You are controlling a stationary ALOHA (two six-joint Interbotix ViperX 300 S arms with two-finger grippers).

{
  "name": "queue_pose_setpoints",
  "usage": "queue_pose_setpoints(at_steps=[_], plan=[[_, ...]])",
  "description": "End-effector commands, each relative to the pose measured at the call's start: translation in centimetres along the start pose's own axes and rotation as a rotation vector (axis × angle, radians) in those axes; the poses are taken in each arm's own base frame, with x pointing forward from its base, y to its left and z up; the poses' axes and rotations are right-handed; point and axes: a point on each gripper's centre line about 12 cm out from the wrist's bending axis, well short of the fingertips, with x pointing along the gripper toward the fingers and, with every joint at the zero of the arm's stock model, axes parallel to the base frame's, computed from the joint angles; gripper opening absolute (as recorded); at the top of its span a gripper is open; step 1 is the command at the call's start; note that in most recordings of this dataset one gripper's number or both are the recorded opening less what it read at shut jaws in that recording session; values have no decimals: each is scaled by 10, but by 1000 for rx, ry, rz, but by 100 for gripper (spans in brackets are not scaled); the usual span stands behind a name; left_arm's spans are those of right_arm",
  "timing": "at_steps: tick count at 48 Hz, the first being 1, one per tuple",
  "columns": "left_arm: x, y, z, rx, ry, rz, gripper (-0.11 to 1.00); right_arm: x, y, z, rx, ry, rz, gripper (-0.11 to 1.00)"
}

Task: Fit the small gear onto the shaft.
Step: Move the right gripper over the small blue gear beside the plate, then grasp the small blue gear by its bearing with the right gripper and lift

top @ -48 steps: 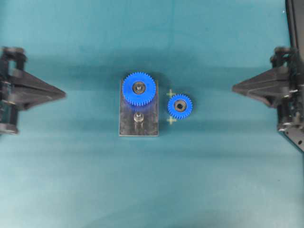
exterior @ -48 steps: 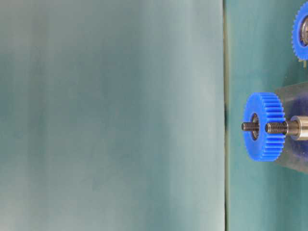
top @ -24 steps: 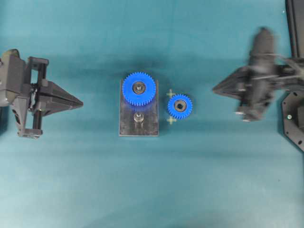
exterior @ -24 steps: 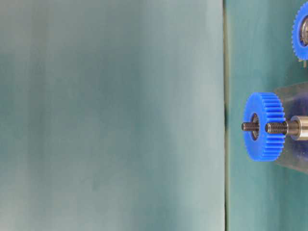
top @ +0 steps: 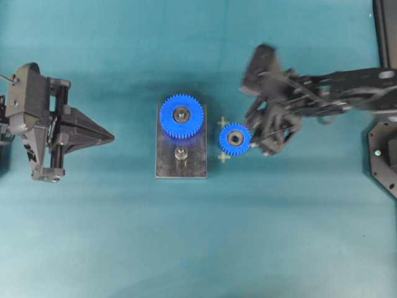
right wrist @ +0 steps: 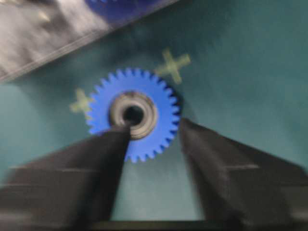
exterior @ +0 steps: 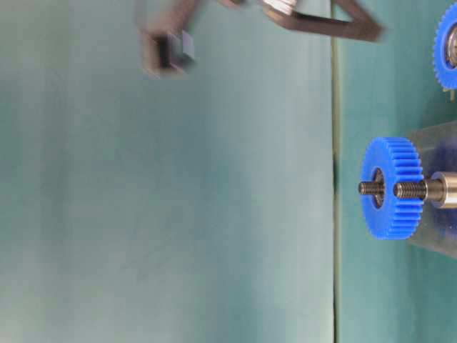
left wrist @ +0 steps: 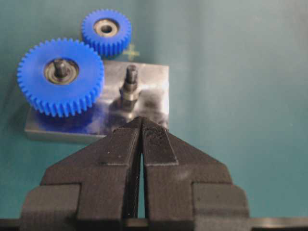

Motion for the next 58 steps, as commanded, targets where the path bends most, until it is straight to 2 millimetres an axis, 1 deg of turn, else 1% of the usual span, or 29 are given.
queue_pose_setpoints(at_steps=[1, 4, 5, 6, 11, 21, 33, 47, 51, 53, 56, 58], plan=[[-1, -1, 10, 5, -29, -4, 0, 4, 2, 8, 2, 30, -6, 71], [-1, -1, 9, 5, -27, -4, 0, 9, 2, 10, 3, 56, -15, 87], [-1, -1, 9, 5, -29, -4, 0, 10, 1, 10, 0, 66, -19, 89], [-1, -1, 9, 5, -27, -4, 0, 11, 1, 10, 1, 73, -21, 90], [0, -1, 7, 7, -21, -4, 0, 17, 0, 12, 6, 104, -30, 83], [0, -1, 5, 4, -17, -3, 0, 29, 0, 14, 7, 135, -38, 83], [-1, -1, 6, 4, -24, -4, 0, 36, -2, 11, 5, 155, -47, 83], [-1, -1, 6, 4, -26, -4, 0, 41, -5, 15, 14, 161, -53, 81], [-1, -1, 6, 4, -24, -4, 0, 41, -3, 16, 11, 170, -53, 76], [-1, -1, 6, 5, -26, -4, 0, 40, -2, 16, 9, 177, -53, 71], [-2, -1, 5, 4, -24, -4, 0, 39, 1, 18, 9, 184, -50, 58], [-2, -1, 5, 4, -24, -4, 0, 38, 4, 18, 0, 188, -48, 46]])
